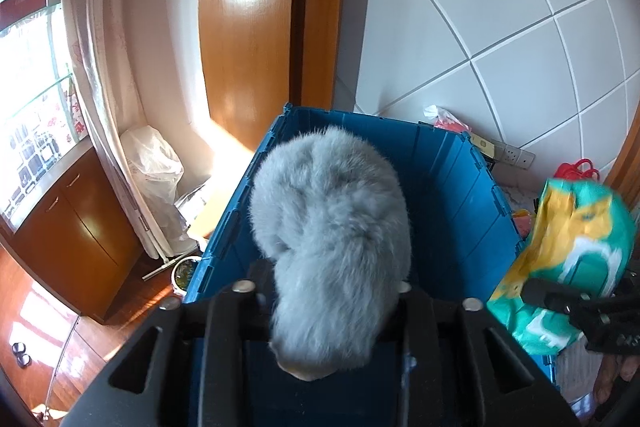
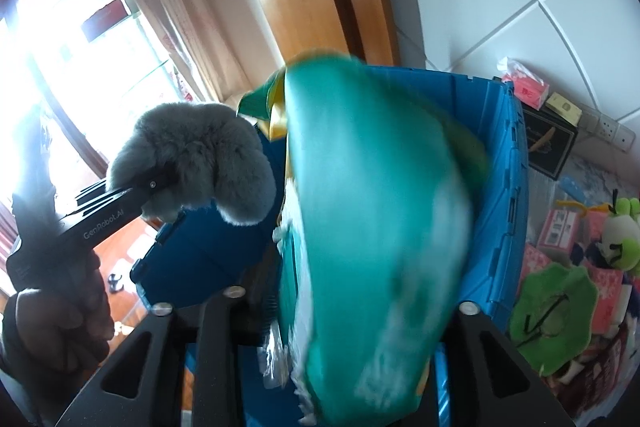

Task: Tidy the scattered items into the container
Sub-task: 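Lower the grey plush into the crate and open the left gripper while the right gripper drops the wipes, then move both grippers back over the pile on the bed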

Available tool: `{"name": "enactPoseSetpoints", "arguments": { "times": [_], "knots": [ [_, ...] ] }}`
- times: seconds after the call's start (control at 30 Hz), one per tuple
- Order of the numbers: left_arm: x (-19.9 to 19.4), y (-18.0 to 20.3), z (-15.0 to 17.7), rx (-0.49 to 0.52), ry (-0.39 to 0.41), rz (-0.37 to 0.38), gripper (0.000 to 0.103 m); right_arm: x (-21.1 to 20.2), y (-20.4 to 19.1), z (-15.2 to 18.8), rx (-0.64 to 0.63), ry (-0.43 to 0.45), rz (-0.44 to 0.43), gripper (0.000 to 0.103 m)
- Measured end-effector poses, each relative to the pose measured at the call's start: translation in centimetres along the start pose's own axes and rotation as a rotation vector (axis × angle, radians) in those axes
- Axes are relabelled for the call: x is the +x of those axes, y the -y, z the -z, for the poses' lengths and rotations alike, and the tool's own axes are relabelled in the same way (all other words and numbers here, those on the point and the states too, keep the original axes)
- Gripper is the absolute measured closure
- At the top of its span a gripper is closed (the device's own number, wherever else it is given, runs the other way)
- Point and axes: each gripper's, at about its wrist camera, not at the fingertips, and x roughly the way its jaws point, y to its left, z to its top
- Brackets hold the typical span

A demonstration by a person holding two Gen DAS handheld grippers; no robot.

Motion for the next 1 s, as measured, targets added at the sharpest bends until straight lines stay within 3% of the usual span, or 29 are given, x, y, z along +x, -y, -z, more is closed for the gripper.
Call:
{"name": "enactPoseSetpoints", "arguments": {
  "times": [0.03, 0.07, 0.17, 0.63, 0.8, 1.0],
  "knots": [
    [-0.1, -0.1, -0.1, -0.007, 0.010, -0.020, 0.021, -0.1, 0.0, 0.1, 0.003, 0.011, 0.011, 0.001],
    [-0.3, -0.2, -0.2, -0.009, 0.023, -0.042, 0.000, -0.2, 0.0, 0.1, 0.006, 0.028, 0.018, 0.001],
    [-0.9, -0.4, -0.5, -0.004, 0.060, -0.051, 0.000, -0.3, 0.1, 0.1, 0.011, 0.030, 0.021, 0.001],
    [-0.2, 1.2, -0.8, 0.024, 0.049, 0.011, 0.000, -1.9, 2.0, 0.7, 0.086, 0.057, 0.062, 0.001],
    [0.0, 3.2, -0.8, 0.056, 0.049, 0.064, 0.000, -3.3, 3.2, 1.5, 0.117, 0.076, 0.087, 0.001],
    [0.4, 7.4, -0.6, 0.110, 0.048, 0.160, 0.000, -6.7, 6.7, 3.7, 0.207, 0.117, 0.178, 0.001]
  ]
}}
